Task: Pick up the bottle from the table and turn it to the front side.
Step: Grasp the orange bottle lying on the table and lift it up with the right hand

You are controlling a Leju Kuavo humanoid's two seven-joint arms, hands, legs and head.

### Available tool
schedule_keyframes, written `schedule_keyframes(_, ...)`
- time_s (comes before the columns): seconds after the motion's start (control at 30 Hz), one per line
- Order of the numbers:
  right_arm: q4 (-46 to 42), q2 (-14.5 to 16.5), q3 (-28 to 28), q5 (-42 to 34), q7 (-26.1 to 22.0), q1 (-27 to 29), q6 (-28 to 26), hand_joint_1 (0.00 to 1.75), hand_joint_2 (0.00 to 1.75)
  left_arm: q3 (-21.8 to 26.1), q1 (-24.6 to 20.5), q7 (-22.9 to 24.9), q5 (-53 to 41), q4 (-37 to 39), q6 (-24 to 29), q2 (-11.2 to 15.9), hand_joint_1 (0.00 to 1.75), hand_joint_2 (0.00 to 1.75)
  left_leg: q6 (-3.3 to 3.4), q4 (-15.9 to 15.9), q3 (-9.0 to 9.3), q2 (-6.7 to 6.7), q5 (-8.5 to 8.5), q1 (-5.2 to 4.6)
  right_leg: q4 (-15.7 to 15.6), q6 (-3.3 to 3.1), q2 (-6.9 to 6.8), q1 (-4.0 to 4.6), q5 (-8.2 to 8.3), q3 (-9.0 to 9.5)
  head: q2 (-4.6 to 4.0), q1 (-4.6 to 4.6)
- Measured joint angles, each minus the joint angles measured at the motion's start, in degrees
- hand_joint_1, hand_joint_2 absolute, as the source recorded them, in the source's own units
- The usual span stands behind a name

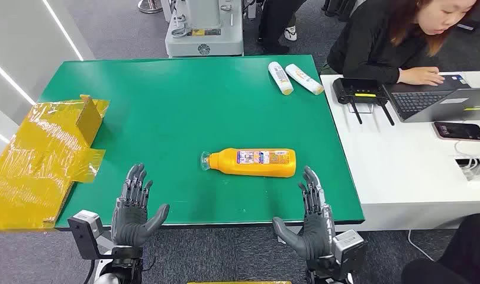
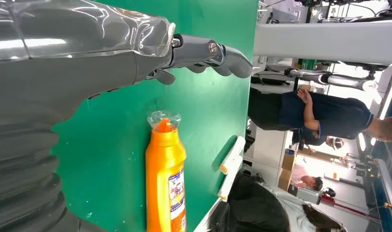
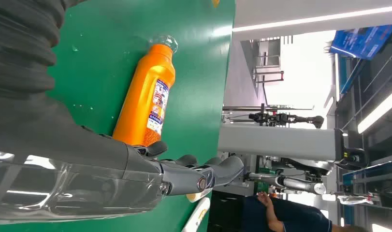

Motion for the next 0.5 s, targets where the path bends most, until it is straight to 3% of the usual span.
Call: schedule_keyframes(0.5, 0.3, 0.0, 0.0, 0.0, -0.3, 0.0, 0.4, 0.0, 1.75, 0.0, 0.1, -0.1, 0.0, 0.0, 0.5, 0.0, 0.0, 1.75, 0.0, 0.0, 0.0, 0.0, 0.0, 0.0, 0.0, 0.0, 0.0, 0.0, 0.0, 0.0, 0.0, 0.0)
